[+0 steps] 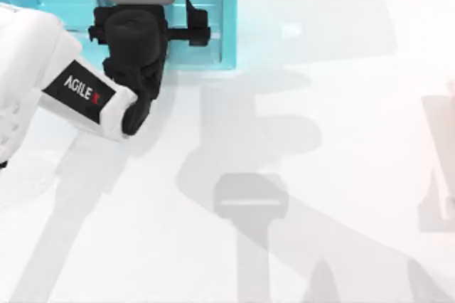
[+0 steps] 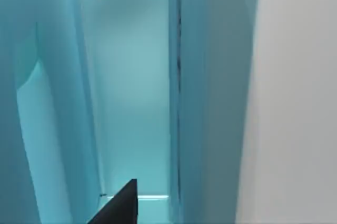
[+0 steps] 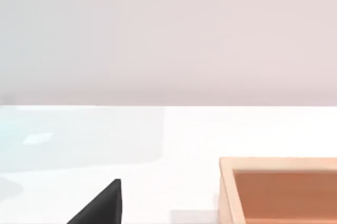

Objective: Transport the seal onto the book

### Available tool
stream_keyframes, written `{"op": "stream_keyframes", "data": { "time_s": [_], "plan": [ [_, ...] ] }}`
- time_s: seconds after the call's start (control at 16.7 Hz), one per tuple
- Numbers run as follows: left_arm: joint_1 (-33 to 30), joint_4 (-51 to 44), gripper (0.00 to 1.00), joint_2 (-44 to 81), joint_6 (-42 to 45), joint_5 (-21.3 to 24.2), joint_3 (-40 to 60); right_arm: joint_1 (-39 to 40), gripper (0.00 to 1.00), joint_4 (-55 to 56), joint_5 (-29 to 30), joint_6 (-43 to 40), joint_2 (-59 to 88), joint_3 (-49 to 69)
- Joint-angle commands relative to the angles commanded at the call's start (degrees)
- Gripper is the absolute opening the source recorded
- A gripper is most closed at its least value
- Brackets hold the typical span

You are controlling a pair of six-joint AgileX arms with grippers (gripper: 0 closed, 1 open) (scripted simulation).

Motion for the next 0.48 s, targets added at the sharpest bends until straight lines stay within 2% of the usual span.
{"op": "stream_keyframes", "data": {
  "time_s": [0.3, 0.48],
  "plan": [
    [0.2, -0.4, 1.00, 0.3, 0.0, 0.2, 0.6, 0.0, 1.00, 0.0, 0.0, 0.0, 0.0, 0.0],
    [0.2, -0.4, 0.77, 0.3, 0.0, 0.2, 0.6, 0.0, 1.00, 0.0, 0.0, 0.0, 0.0, 0.0]
  ]
}}
